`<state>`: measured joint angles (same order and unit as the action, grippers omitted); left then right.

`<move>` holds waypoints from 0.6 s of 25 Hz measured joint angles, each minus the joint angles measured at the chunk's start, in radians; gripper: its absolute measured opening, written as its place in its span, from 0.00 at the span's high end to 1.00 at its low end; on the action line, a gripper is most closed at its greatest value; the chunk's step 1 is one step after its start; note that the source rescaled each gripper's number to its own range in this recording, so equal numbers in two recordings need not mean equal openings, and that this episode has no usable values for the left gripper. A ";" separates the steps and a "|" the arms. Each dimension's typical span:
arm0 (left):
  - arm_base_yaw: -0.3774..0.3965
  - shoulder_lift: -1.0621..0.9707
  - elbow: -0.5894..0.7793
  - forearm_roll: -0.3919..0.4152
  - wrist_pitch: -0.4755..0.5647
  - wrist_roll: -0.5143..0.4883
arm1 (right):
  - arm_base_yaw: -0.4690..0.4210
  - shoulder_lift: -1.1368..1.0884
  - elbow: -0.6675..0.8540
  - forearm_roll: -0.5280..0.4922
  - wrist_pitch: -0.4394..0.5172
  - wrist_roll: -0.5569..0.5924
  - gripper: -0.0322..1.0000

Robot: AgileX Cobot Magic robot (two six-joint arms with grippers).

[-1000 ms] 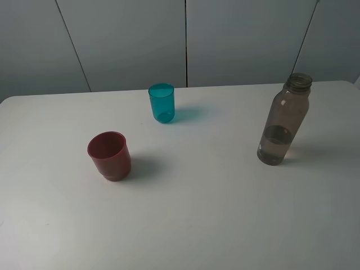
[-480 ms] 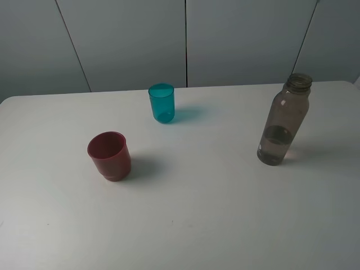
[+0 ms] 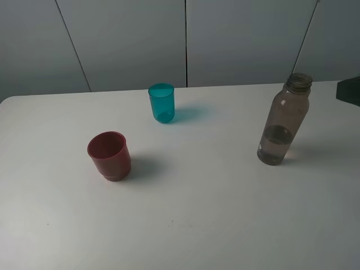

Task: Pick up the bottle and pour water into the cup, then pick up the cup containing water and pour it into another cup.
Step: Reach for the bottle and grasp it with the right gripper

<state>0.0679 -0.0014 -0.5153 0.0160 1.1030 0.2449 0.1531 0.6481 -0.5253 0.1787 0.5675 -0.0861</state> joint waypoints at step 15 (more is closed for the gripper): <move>0.000 0.000 0.000 0.000 0.000 0.000 | 0.176 0.257 0.183 0.017 -0.232 -0.008 0.00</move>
<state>0.0679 -0.0014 -0.5153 0.0160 1.1030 0.2449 0.3292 0.9051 -0.3426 0.1956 0.3356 -0.0938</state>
